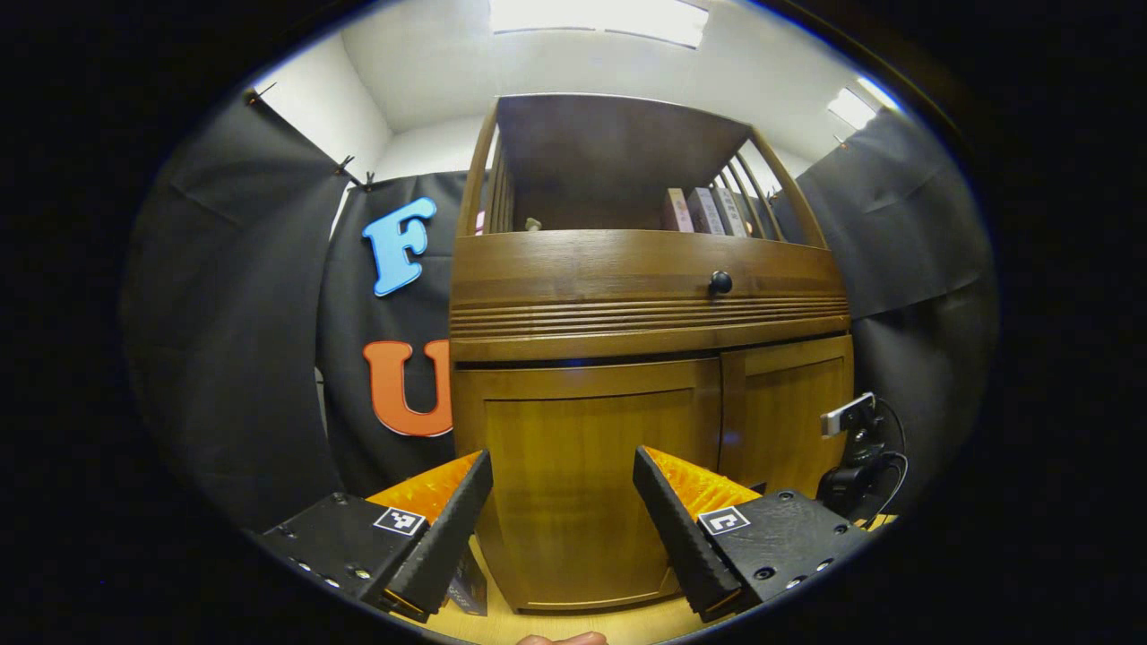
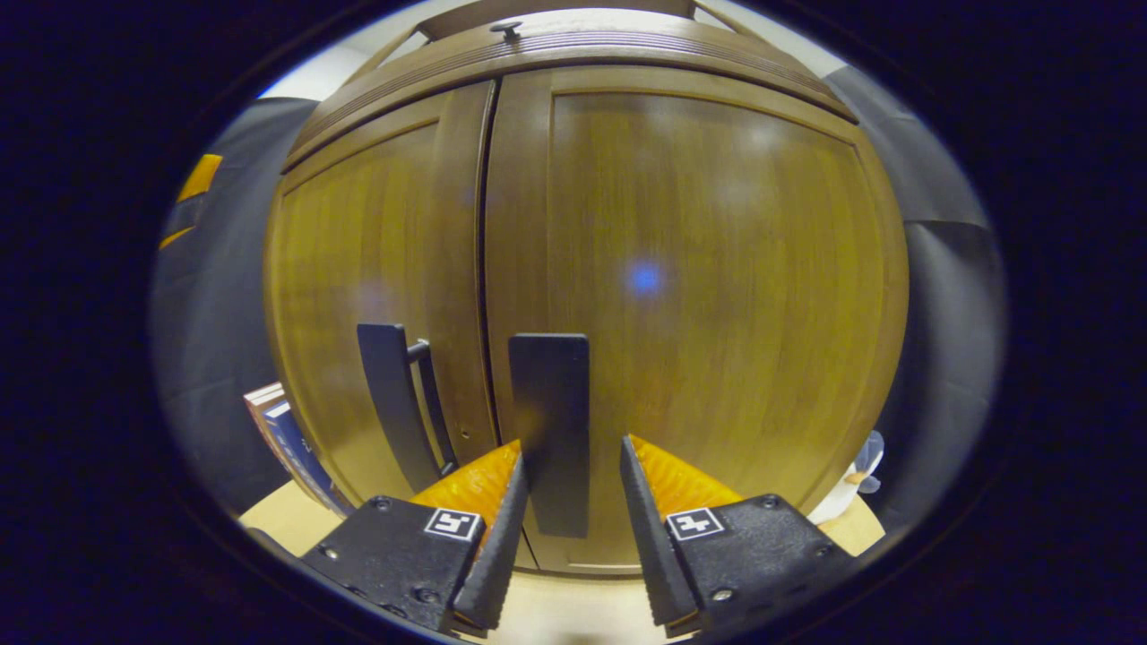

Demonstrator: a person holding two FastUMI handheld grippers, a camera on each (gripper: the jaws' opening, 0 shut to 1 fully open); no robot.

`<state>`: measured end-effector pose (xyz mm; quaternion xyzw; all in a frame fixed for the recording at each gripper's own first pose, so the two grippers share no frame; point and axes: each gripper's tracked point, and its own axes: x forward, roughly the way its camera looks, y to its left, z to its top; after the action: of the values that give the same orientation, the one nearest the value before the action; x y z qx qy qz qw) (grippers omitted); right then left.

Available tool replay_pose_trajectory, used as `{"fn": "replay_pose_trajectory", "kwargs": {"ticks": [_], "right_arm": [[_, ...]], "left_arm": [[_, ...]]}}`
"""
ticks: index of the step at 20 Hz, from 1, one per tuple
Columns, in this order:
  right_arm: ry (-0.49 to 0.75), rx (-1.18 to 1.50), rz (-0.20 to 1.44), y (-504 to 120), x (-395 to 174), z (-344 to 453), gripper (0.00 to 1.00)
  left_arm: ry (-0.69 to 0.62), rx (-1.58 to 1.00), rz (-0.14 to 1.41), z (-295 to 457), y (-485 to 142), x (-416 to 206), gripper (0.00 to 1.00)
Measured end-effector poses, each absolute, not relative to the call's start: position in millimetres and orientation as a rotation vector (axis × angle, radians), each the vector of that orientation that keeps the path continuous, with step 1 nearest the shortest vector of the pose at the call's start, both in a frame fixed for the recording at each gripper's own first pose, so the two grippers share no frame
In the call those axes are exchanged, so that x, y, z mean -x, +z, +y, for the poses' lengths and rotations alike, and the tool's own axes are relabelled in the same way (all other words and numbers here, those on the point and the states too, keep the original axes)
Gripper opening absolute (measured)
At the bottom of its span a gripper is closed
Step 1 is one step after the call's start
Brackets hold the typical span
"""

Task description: Open the right door of the double-door shoe cabinet with the right hand, and open the left door with the left hand.

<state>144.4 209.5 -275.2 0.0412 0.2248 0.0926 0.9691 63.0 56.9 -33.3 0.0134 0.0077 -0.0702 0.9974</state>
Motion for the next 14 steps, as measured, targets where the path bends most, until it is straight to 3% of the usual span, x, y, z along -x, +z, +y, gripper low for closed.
{"fn": "replay_pose_trajectory", "kwargs": {"ticks": [2,4,6,7,14], "right_arm": [[0.184,-0.082,0.454,-273.6,-145.8,211.2,0.55],[0.18,-0.075,0.454,-276.7,-146.5,213.9,0.51],[0.188,-0.075,0.451,-277.8,-146.0,216.6,0.45],[0.193,-0.081,0.442,-279.5,-146.0,217.2,0.39],[0.185,-0.071,0.48,-280.2,-142.2,216.3,0.33]], "left_arm": [[-0.166,-0.037,0.014,48.1,-32.6,-66.5,1.0],[-0.182,-0.04,0.017,43.7,-33.8,-67.2,0.95],[-0.197,-0.045,0.019,38.6,-34.4,-67.3,0.95],[-0.191,-0.06,0.018,43.7,-34.8,-68.0,1.0],[-0.102,-0.043,0.007,68.4,-33.7,-63.4,0.95]]}}
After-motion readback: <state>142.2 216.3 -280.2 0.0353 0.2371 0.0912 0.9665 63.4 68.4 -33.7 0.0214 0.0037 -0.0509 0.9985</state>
